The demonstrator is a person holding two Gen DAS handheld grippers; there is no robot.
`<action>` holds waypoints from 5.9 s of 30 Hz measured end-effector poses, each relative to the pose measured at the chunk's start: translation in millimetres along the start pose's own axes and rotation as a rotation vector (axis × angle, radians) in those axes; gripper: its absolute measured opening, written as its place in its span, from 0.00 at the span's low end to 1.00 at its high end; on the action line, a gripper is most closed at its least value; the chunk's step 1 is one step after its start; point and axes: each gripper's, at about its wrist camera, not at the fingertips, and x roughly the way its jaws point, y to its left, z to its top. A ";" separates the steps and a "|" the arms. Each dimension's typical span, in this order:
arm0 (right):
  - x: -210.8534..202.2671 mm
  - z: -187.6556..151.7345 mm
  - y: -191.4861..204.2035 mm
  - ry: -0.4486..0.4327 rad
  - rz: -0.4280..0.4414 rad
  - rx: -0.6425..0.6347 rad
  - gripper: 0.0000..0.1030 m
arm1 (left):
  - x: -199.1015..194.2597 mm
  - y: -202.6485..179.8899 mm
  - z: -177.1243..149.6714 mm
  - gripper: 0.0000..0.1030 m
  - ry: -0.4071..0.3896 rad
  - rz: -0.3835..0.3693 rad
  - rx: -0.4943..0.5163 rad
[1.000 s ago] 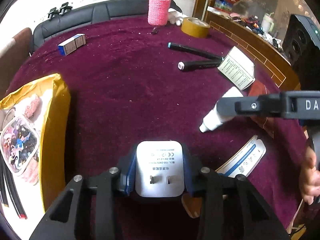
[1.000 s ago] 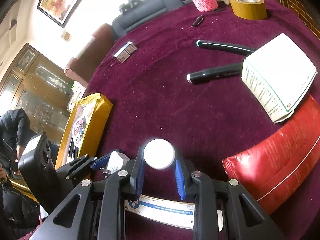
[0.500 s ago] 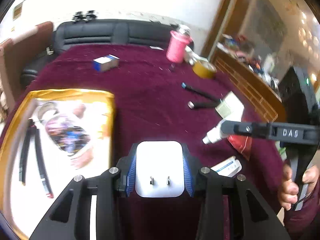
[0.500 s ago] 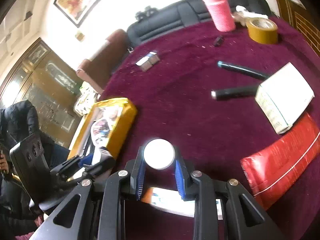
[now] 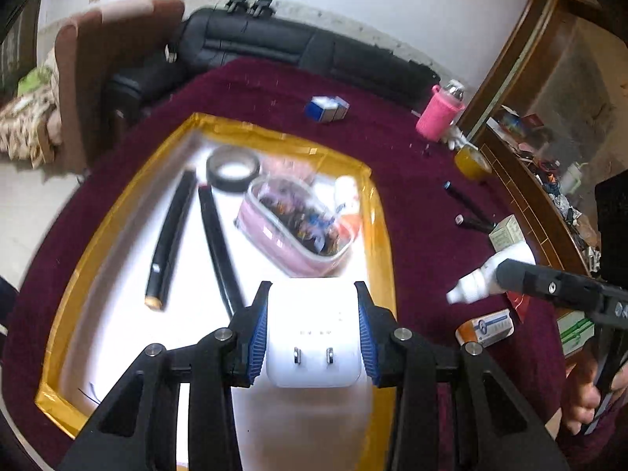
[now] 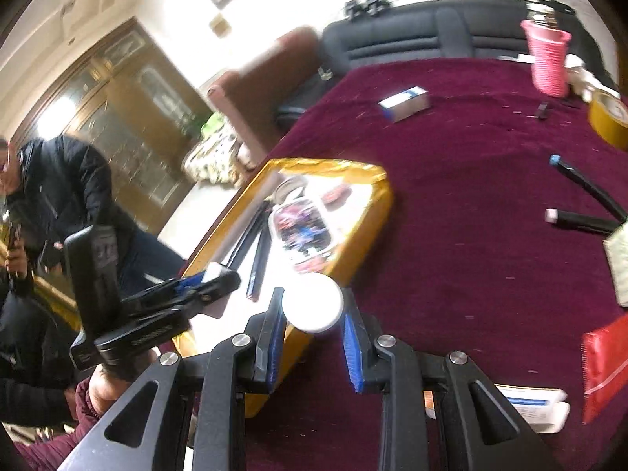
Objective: Organize objects
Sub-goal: 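Lower the plug adapter into the tray from the left tool while the right tool releases the bottle there, then move both open tools back over the table toward the white-and-blue medicine box, then grasp the white-and-blue medicine box with the left tool, then hold the medicine box in the left tool while the right tool grasps a black marker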
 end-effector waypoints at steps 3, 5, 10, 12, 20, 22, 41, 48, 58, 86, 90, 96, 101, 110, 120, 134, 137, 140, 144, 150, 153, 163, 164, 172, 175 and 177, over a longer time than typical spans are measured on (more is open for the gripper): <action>19.9 -2.6 12.4 0.039 0.008 -0.021 0.29 | 15.0 7.4 -2.6 0.37 0.039 -0.020 -0.027; 31.5 -4.4 19.3 0.063 0.010 -0.032 0.29 | 22.6 13.1 -1.3 0.37 0.050 -0.032 -0.041; 45.9 -3.5 29.3 0.090 0.001 -0.056 0.29 | 32.7 17.2 11.9 0.37 0.053 -0.009 -0.034; 49.2 -3.4 31.6 0.097 -0.004 -0.064 0.29 | 39.4 20.3 16.7 0.37 0.059 0.001 -0.038; 68.2 -2.4 45.8 0.150 -0.029 -0.107 0.29 | 56.0 38.9 24.3 0.37 0.146 0.035 -0.117; 74.4 -3.4 51.4 0.170 -0.041 -0.121 0.29 | 55.2 39.9 24.4 0.37 0.142 0.054 -0.128; 138.1 26.6 37.1 0.300 -0.176 -0.131 0.29 | 24.6 55.1 19.7 0.67 -0.032 -0.029 -0.220; 149.7 39.6 29.1 0.302 -0.235 -0.123 0.28 | 22.7 61.1 13.1 0.69 -0.044 -0.053 -0.249; 157.0 47.4 27.5 0.298 -0.291 -0.132 0.28 | 19.2 61.5 10.1 0.70 -0.053 -0.073 -0.253; 72.4 46.3 18.3 0.106 -0.150 0.039 0.66 | -29.8 46.8 -14.1 0.83 -0.095 -0.054 -0.275; 33.2 34.5 5.4 0.046 -0.159 0.063 0.71 | -35.0 34.1 -15.4 0.84 -0.095 -0.062 -0.244; -39.8 3.6 -36.3 -0.058 -0.217 0.127 0.77 | -40.1 -0.1 -15.7 0.85 -0.087 -0.083 -0.146; -106.3 -32.1 -90.1 -0.164 -0.329 0.231 0.83 | -39.5 -39.0 -16.5 0.88 -0.082 -0.115 -0.023; -160.5 -97.1 -159.1 -0.210 -0.423 0.390 0.84 | 0.6 -128.1 -32.9 0.88 0.015 -0.155 0.266; -166.5 -129.1 -187.5 -0.227 -0.386 0.482 0.84 | 73.1 -227.2 -61.8 0.88 0.094 -0.162 0.746; -168.4 -138.8 -199.1 -0.236 -0.363 0.519 0.84 | 124.9 -266.0 -83.6 0.58 0.204 -0.155 0.934; -166.3 -138.5 -201.8 -0.235 -0.362 0.527 0.84 | 124.4 -265.7 -80.8 0.37 0.196 -0.134 0.891; -163.9 -137.0 -202.5 -0.235 -0.358 0.531 0.84 | 126.0 -261.9 -78.4 0.28 0.204 -0.140 0.837; -162.5 -130.1 -199.8 -0.243 -0.355 0.517 0.84 | 120.7 -249.2 -71.7 0.28 0.204 -0.153 0.744; -150.7 -94.5 -189.1 -0.241 -0.324 0.458 0.84 | 95.8 -222.7 -54.6 0.28 0.173 -0.184 0.557; -132.5 -63.9 -185.3 -0.219 -0.316 0.423 0.84 | 82.7 -212.5 -49.0 0.28 0.152 -0.221 0.496; -88.8 44.6 -225.0 -0.120 -0.545 0.266 0.84 | 70.8 -197.4 -48.2 0.28 0.124 -0.245 0.460; -74.5 56.1 -229.8 -0.072 -0.578 0.227 0.84 | 70.8 -195.6 -47.7 0.28 0.123 -0.245 0.450; 3.3 92.4 -263.9 0.163 -0.706 0.092 0.57 | 75.3 -182.8 -40.8 0.28 0.137 -0.231 0.384; 12.5 99.0 -269.8 0.185 -0.743 0.060 0.39 | 76.4 -180.6 -38.6 0.28 0.139 -0.228 0.377; 14.9 100.9 -274.9 0.198 -0.716 0.070 0.30 | 77.1 -179.0 -37.6 0.28 0.139 -0.227 0.370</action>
